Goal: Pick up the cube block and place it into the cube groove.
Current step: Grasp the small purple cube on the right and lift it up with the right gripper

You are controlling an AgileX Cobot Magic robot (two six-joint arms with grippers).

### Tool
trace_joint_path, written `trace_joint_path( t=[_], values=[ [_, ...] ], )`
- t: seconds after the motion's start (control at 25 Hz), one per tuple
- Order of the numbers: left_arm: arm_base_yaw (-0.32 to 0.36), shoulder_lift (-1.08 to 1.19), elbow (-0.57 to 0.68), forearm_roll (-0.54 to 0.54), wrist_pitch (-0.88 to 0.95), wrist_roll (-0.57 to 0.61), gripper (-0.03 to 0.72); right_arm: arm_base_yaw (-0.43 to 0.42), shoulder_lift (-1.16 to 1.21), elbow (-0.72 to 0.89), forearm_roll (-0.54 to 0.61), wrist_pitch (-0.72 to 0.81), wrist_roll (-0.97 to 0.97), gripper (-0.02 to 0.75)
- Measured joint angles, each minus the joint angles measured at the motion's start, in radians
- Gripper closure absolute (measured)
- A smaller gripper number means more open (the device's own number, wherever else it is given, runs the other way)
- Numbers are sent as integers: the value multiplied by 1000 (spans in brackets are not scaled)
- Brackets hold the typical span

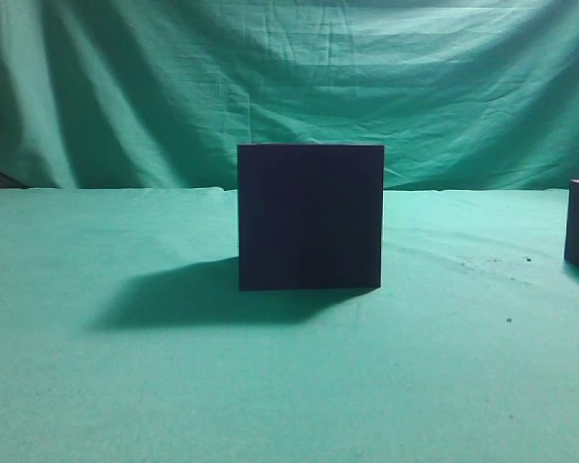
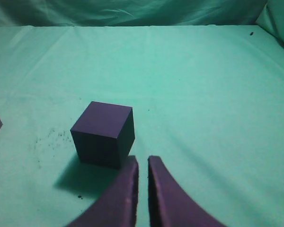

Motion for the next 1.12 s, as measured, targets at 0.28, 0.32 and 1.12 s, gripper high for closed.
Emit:
trace_joint_path(
  t=[0.28, 0.32, 1.12],
  values=[
    [0, 0, 0, 0, 0, 0, 688, 0, 0, 0, 0, 0, 0, 685],
    [0, 0, 0, 0, 0, 0, 688, 0, 0, 0, 0, 0, 0, 685],
    [0, 0, 0, 0, 0, 0, 688, 0, 0, 2, 156, -239, 0, 685]
  ],
)
